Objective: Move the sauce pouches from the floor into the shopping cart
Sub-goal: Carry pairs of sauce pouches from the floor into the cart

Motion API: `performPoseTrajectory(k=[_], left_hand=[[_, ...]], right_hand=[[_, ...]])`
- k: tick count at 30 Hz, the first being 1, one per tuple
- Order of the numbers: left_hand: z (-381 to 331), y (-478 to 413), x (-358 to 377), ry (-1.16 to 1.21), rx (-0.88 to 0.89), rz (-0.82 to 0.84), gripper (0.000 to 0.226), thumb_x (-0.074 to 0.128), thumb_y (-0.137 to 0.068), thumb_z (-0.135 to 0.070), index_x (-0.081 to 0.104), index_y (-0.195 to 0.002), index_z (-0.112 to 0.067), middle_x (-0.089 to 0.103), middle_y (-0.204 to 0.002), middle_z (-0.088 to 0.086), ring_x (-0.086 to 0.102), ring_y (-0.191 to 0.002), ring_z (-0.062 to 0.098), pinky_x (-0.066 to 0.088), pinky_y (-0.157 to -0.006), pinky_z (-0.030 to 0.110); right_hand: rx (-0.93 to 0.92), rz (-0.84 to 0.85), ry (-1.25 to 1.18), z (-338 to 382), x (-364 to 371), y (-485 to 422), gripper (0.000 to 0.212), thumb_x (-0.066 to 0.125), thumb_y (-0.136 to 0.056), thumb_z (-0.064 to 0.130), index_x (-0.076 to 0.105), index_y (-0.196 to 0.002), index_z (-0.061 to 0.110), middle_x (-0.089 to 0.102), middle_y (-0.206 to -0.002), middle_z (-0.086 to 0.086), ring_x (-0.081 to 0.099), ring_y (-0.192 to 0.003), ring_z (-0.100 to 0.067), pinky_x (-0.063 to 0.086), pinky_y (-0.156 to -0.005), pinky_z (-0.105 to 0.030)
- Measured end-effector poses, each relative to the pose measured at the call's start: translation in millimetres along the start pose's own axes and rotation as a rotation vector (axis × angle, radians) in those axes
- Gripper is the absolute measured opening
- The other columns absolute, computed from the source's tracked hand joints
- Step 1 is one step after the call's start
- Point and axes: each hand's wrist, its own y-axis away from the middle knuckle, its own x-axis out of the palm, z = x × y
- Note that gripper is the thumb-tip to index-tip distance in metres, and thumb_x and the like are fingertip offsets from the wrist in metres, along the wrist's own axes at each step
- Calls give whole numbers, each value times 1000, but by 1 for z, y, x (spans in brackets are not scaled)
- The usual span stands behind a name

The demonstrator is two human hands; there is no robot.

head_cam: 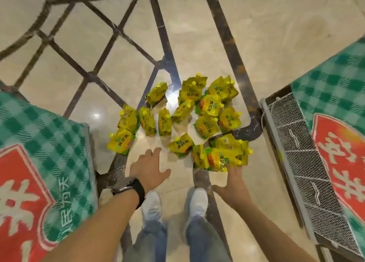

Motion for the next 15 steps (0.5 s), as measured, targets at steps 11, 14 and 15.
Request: performPoseTrajectory(k=[11, 14, 15], left_hand=[[50, -269, 290, 886, -7, -135, 99, 80, -70, -57, 26, -151, -35, 52, -144, -4, 58, -123, 19, 53, -98, 46], [52, -290, 313, 1070, 19, -190, 92, 85, -59, -62, 37, -137, -50, 55, -138, -11, 62, -118, 13, 57, -94, 42], [49, -297, 319, 1084, 29, -219, 87, 88, -57, -55, 40, -129, -54, 59, -134, -12, 63, -116, 8, 57, -94, 35]], right_hand=[[8, -227, -419, -172, 261, -223, 88, 88, -66, 26, 46, -143, 20, 54, -140, 1, 50, -130, -20, 40, -87, 0], [-65, -354, -558, -195, 290, -244, 86, 87, -64, 31, 49, -139, 16, 55, -140, -5, 49, -133, -23, 45, -106, -31], [-69, -392, -607, -198, 299, -249, 88, 89, -63, 31, 48, -139, 14, 55, -140, -5, 49, -133, -24, 44, -107, -35]])
